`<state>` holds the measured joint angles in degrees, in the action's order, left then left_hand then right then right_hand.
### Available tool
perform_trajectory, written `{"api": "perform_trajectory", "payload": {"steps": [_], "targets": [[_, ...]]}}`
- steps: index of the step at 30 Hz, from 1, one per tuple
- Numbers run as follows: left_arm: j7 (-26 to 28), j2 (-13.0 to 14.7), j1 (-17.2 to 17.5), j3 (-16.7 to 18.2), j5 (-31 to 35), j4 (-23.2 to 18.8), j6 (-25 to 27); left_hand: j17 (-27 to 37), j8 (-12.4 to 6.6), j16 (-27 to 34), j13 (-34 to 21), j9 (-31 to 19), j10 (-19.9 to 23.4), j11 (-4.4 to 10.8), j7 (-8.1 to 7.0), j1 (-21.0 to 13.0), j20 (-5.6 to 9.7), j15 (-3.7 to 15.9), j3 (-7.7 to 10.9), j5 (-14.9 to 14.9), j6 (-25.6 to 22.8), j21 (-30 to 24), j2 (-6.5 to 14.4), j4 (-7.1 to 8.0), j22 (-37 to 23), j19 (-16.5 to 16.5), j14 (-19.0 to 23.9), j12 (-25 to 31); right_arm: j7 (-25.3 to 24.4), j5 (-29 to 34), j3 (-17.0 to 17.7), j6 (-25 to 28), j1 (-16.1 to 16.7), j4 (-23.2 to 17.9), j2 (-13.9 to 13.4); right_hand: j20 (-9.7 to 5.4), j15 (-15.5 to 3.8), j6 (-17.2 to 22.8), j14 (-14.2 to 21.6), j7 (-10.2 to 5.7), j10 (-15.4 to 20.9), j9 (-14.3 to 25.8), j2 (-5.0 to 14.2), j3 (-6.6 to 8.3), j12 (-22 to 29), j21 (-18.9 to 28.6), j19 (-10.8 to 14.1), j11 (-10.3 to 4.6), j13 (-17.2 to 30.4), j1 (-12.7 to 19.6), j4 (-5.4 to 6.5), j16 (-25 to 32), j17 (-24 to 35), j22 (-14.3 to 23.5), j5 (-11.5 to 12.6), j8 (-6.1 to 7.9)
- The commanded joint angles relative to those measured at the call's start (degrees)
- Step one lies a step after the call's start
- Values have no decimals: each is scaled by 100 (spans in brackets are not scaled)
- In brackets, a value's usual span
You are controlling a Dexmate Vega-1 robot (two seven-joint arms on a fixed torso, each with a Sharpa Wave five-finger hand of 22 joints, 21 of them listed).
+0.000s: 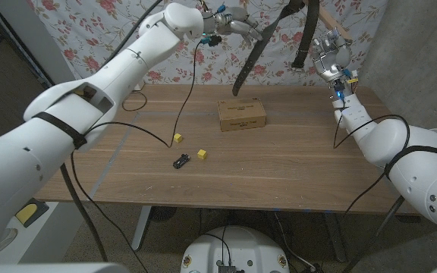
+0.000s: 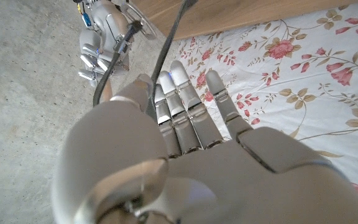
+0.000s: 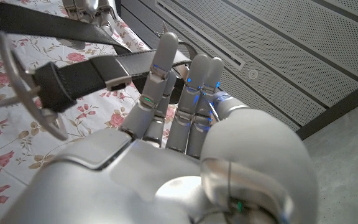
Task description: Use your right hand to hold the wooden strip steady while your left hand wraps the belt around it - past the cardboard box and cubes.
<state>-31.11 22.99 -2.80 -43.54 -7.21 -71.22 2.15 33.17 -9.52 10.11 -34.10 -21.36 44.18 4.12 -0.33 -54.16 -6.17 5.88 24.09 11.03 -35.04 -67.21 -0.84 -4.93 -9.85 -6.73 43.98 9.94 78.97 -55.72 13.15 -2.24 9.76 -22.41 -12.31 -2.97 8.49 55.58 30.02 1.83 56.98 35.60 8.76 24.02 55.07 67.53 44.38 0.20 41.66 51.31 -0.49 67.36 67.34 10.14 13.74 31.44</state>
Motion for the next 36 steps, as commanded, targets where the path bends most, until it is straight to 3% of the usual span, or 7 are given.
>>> {"api": "perform_trajectory", "payload": {"steps": [1, 2, 5, 9, 13, 24, 36], "targets": [[-380, 448, 448, 369, -506, -644, -108, -706, -2, -21, 492, 561, -2369, -528, 70, 603, -508, -570, -656, 420, 2336, 923, -560, 144, -16, 1040, -2319, -27, -1, -875, -1105, -247, 93, -148, -242, -660, -2063, 5, 2155, -15, -16, 22, 13, 21, -9, -1, -1049, -17, -6, -25, -44, 1779, 340, 16, -38, -15], [-335, 507, 529, 421, -545, -747, -115, -952, -27, -22, 694, 780, -3279, -689, 87, 705, -564, -962, -914, 628, 3005, 1273, -651, 196, -25, 1427, -3272, -16, -1, -960, -1203, -263, 103, -167, -263, -661, -2063, 1, 2155, -17, -19, 28, 13, 21, -3, -2, -1051, -18, 4, -25, -45, 1780, 340, 16, -38, -14], [-100, 670, 817, 601, -658, -1050, -187, -1375, -17, -12, 1099, 1053, -4915, -1062, 133, 937, -602, -1484, -1475, 1080, 4482, 2023, -744, 332, -41, 2298, -4740, -2, -1, -1206, -1486, -298, 139, -239, -321, -659, -2063, 9, 2153, -16, -13, 27, 14, 21, -10, -1, -1049, -6, -16, -27, -47, 1782, 340, 16, -39, -14], [328, 836, 1283, 892, -858, -1399, -423, -1644, -34, 26, 1453, 1082, -6437, -1328, 74, 1245, -601, -1705, -2032, 1512, 5876, 2752, -606, 595, -89, 3189, -6082, 39, -1, -1574, -1935, -405, 221, -417, -427, -657, -2063, 11, 2150, -21, -24, 28, 16, 23, 4, -4, -1060, -3, 3, -30, -53, 1787, 340, 18, -40, -18], [950, 998, 1921, 1265, -1049, -1779, -909, -1736, -29, 43, 1609, 1078, -7242, -1385, -36, 1456, -600, -1730, -2381, 1700, 6804, 3140, -493, 801, -130, 3713, -6852, 64, -1, -1923, -2394, -532, 321, -662, -543, -651, -2064, 10, 2151, -24, -15, 32, 18, 24, 12, -2, -1058, -15, 4, -30, -58, 1791, 340, 18, -41, -19], [2317, 1216, 3075, 1809, -1095, -2172, -2327, -1778, -84, 101, 1685, 1080, -7501, -1298, -145, 1681, -603, -1709, -2608, 1761, 7137, 3369, -388, 989, -151, 4062, -7161, 136, -1, -2389, -3372, -922, 584, -1345, -833, -638, -2064, 35, 2162, -9, 2, 2, 22, 31, 19, 8, -1037, -8, -13, -29, -72, 1802, 339, 18, -42, -34], [2998, 1388, 3557, 2102, -1052, -2014, -3702, -1879, -274, 260, 1827, 1095, -7008, -1177, -342, 2065, -603, -1617, -2844, 1674, 6442, 3373, -116, 1284, -159, 3765, -6839, 361, -1, -2240, -3731, -1260, 766, -1772, -857, -622, -2062, 62, 2193, 0, 38, -2, 30, 46, 27, 26, -1004, 11, -46, -20, -102, 1823, 339, 18, -51, -32]]}}
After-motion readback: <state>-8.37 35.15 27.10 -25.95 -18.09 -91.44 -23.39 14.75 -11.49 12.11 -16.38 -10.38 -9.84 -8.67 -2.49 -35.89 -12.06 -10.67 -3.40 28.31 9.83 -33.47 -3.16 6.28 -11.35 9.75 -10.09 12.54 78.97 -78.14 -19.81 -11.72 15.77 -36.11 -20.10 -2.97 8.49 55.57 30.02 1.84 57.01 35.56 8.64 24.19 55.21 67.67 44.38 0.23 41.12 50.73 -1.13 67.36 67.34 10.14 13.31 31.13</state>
